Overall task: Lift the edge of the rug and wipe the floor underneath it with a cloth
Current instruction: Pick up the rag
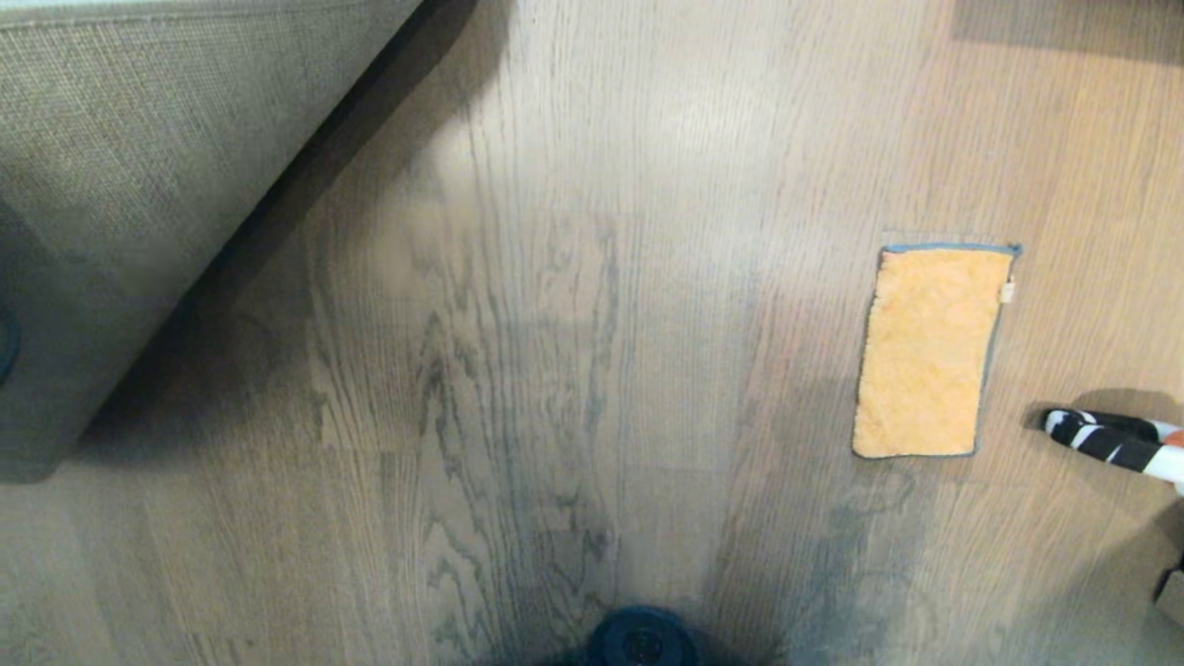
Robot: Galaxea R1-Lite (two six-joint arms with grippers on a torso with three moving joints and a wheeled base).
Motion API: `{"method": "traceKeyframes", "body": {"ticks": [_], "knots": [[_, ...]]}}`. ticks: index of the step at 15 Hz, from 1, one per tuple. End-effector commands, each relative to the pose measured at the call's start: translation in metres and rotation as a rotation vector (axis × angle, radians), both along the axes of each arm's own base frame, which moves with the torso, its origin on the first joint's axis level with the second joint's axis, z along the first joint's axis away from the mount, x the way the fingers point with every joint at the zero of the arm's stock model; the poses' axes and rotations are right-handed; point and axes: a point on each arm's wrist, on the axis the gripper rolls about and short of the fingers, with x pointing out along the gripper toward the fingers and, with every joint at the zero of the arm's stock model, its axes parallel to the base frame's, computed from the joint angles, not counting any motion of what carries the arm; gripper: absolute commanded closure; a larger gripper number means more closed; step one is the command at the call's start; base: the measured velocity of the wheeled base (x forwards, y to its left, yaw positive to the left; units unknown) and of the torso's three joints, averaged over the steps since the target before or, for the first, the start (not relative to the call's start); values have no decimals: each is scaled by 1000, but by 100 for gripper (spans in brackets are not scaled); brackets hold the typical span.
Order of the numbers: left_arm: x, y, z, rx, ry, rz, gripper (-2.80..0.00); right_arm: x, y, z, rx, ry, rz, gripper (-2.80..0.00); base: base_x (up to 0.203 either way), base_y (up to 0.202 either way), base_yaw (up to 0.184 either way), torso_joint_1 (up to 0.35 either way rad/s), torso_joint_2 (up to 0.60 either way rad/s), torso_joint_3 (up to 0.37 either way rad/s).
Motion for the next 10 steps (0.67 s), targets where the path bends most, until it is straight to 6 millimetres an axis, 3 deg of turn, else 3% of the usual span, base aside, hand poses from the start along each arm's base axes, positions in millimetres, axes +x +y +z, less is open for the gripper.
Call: {"method": "traceKeyframes", "body": {"ticks": [1,10], "knots": [[0,0,0,-1,0,3,0,0,0,0,-1,-1,1,0,0,195,3,1,-1,2],[-1,0,0,-1,-5,4,0,0,0,0,-1,-1,1,0,0,180,-1,4,3,2]]}}
